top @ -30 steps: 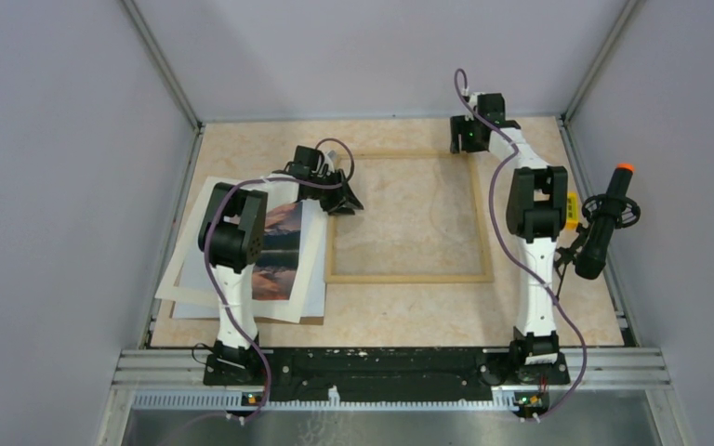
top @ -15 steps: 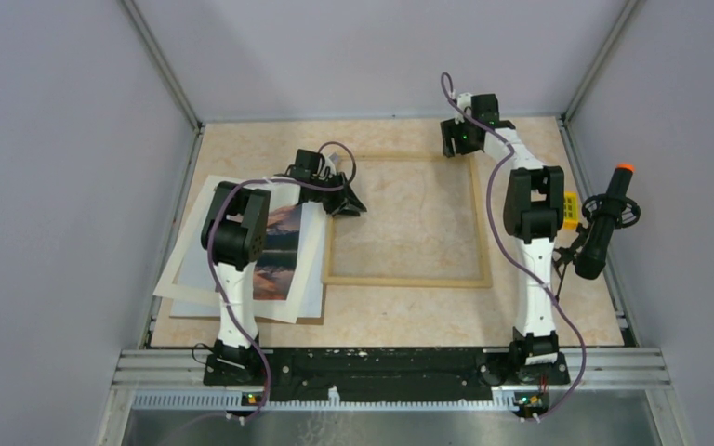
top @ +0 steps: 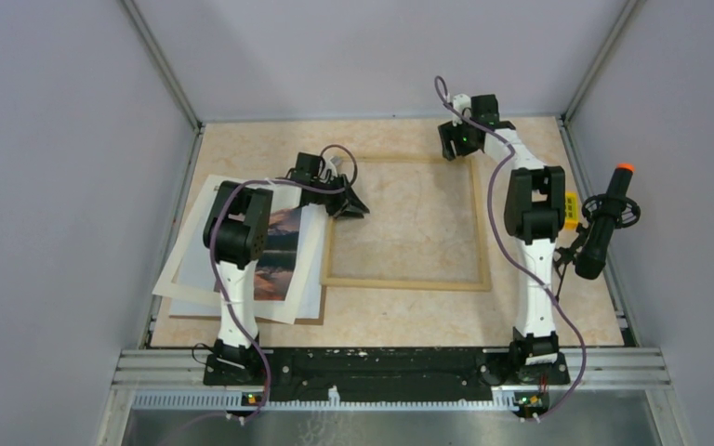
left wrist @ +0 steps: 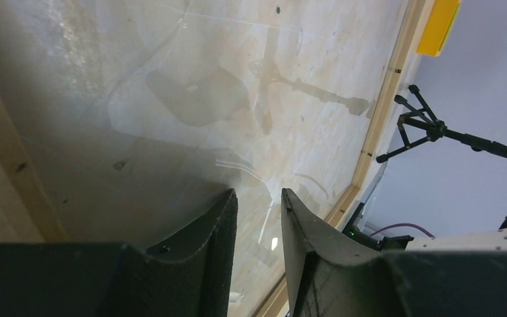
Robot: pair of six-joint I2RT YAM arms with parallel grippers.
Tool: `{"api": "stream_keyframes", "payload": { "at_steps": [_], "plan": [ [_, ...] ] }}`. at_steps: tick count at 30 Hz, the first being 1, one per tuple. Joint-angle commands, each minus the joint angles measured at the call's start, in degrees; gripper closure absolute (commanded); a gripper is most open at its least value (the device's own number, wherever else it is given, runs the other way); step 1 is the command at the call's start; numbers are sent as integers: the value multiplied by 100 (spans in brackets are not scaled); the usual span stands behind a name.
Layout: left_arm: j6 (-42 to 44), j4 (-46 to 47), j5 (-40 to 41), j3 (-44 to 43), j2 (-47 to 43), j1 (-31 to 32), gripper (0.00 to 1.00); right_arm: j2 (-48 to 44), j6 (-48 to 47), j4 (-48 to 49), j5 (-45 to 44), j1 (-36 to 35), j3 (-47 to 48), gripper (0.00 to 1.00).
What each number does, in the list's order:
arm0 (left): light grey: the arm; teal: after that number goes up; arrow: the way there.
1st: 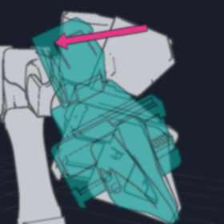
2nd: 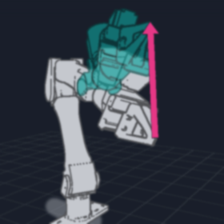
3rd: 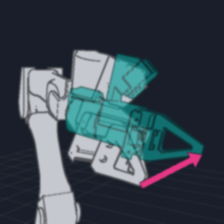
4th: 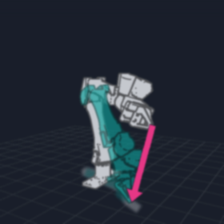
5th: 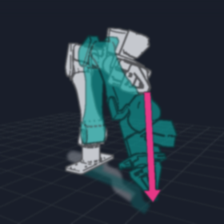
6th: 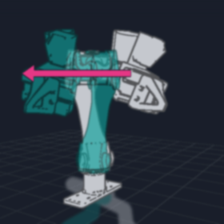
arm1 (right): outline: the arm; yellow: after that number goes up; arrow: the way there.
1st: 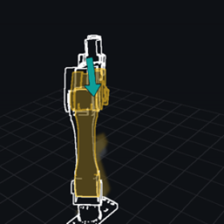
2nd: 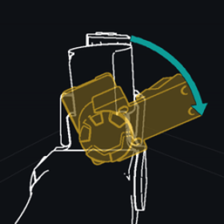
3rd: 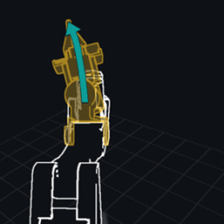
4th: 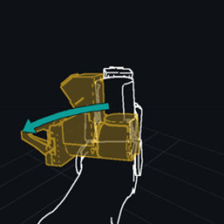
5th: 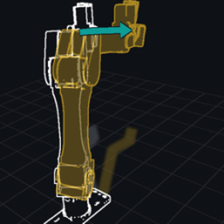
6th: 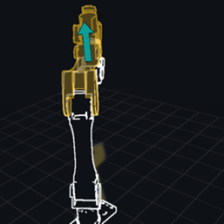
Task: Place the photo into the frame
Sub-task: Adjust the photo frame item at the center of the board.
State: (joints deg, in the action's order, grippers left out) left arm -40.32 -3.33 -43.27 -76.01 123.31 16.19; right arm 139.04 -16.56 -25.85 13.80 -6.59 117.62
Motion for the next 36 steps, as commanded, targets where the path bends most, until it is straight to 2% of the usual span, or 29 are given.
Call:
{"api": "stream_keyframes", "payload": {
  "at_steps": [1, 6, 9, 12, 16, 18, 23, 27, 31, 36],
  "plan": [
    [36, -18, 267, 239, 419, 124, 62, 306, -452, -1771, -16, -194, -547, 35],
    [17, 133, 177, 96, 516, 235, 62, 289, -151, -1883, -250, -49, -463, 34],
    [9, 108, 125, -2, 588, 227, 58, 92, 182, -1634, -720, 137, -701, 31],
    [78, 118, 182, -155, 310, 255, 46, -226, 385, -1176, -770, 276, -969, 30],
    [472, -567, 660, -492, -467, 279, 26, -588, 492, -570, -758, 281, -1269, 29],
    [492, -901, 858, -276, -955, 275, 14, -619, 523, -452, -794, 281, -1291, 28],
    [204, -1613, 1105, 965, -2408, 414, 9, -592, 642, -506, -1102, 295, -1178, 27],
    [-698, -2074, 1523, 1945, -3314, 939, 9, -830, 965, -314, -967, 334, -1098, 27],
    [-2521, -1678, 1935, 2964, -3981, 1835, 6, -870, 1765, -233, -652, 334, -685, 27],
    [-3523, -1501, 2432, 3211, -4030, 2653, 2, -654, 2086, -159, -115, 212, -360, 27]
  ]
}}
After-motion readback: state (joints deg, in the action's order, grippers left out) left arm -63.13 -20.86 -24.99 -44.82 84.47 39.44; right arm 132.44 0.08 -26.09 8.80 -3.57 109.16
